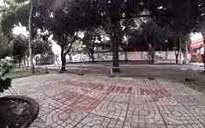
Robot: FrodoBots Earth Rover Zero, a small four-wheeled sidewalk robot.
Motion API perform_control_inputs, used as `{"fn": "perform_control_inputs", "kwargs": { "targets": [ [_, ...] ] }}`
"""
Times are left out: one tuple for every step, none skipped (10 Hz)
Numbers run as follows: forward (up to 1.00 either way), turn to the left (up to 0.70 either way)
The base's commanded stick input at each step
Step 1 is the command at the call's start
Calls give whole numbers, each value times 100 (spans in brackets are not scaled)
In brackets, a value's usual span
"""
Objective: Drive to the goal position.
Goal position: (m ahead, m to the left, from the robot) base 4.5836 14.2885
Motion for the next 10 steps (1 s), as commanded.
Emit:
{"fn": "perform_control_inputs", "kwargs": {
  "targets": [
    [70,27],
    [70,27],
    [70,13],
    [70,0],
    [70,0],
    [70,0],
    [70,0],
    [70,0],
    [70,0],
    [70,13]
  ]
}}
